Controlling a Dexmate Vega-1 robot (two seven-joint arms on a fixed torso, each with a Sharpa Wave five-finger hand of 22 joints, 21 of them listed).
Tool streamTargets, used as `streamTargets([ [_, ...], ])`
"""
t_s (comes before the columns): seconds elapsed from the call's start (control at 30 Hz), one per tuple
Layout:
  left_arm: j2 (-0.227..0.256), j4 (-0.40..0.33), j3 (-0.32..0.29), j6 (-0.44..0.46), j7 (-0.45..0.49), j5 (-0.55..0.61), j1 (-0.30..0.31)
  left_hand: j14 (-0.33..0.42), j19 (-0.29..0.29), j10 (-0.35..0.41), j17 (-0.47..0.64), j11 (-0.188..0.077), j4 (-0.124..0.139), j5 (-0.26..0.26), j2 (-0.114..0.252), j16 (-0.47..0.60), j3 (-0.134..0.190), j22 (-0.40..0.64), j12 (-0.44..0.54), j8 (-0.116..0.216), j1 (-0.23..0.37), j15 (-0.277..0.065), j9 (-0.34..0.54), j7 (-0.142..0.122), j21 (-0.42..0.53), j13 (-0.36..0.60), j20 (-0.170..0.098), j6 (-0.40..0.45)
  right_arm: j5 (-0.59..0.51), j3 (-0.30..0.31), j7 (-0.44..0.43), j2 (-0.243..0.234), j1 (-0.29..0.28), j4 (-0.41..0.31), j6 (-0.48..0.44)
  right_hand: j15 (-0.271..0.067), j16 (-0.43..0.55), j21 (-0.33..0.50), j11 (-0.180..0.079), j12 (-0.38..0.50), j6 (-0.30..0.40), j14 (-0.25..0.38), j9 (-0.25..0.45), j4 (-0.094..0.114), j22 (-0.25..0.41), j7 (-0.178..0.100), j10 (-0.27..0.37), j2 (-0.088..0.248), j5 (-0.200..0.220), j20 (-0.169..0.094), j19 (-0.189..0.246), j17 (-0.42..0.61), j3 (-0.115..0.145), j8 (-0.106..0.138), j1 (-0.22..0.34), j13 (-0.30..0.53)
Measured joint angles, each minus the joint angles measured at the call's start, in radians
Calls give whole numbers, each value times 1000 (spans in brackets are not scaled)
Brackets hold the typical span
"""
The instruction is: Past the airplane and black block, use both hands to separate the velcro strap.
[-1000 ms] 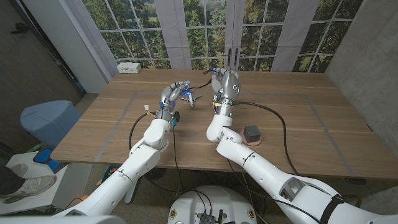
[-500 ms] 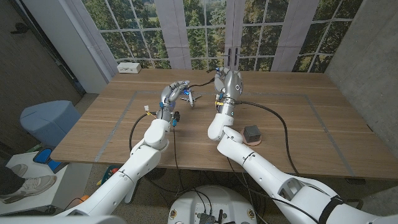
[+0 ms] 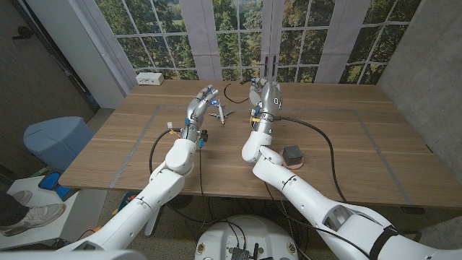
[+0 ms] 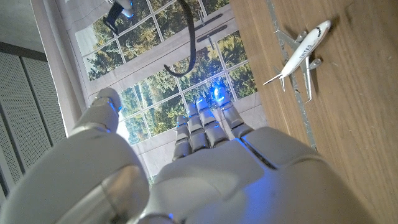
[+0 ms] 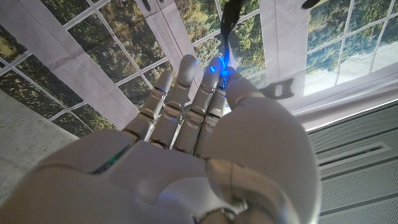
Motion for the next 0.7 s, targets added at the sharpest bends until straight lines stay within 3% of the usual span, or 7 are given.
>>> streamTargets([
  [0.17, 4, 15, 1, -24, -4, 23, -3, -71, -37, -71, -33, -16, -1, 0, 4, -23, -7, -15, -27, -25, -4, 4, -11, -31, -37, -30, 4, -31, 7, -7, 0, -8, 5, 1, -10, 0, -2, 7, 0, -3, 5, 0, 0, -3, 0, -5, 0, 4, 0, 0, 0, 4, 3, 0, -4, 0],
  [0.43, 13, 34, -3, -59, -2, 61, -3, -156, -77, -137, -73, -27, 5, -4, 20, -34, -16, -19, -35, -29, -20, 6, -16, -51, -84, -71, -26, -46, 27, -31, 3, -32, 13, -8, -47, 0, -15, 8, 0, -7, 2, 0, 0, -1, 0, -9, 0, -2, 0, -7, -7, 8, 10, -6, -9, 3],
  [0.5, 14, 40, -5, -74, -3, 67, -3, -178, -92, -151, -80, -34, 10, -4, 19, -36, -21, -22, -35, -29, -32, 4, -18, -61, -95, -80, -28, -44, 33, -42, 6, -42, 15, -17, -61, -1, -18, 8, -1, -7, 2, -6, 3, 1, 0, -9, -1, -2, 5, -7, -7, 9, 15, -6, -9, 5],
  [0.7, 13, 75, -14, -124, -27, 60, -8, -224, -111, -169, -91, -48, 37, -4, 61, -38, -36, -24, -38, -29, -85, 4, -21, -70, -123, -110, -38, -39, 55, -66, 30, -69, 18, -48, -127, 0, -27, 16, -8, -11, 2, -8, 5, 6, 0, -9, -8, -2, 6, -15, 0, 9, 19, -8, -9, 10],
])
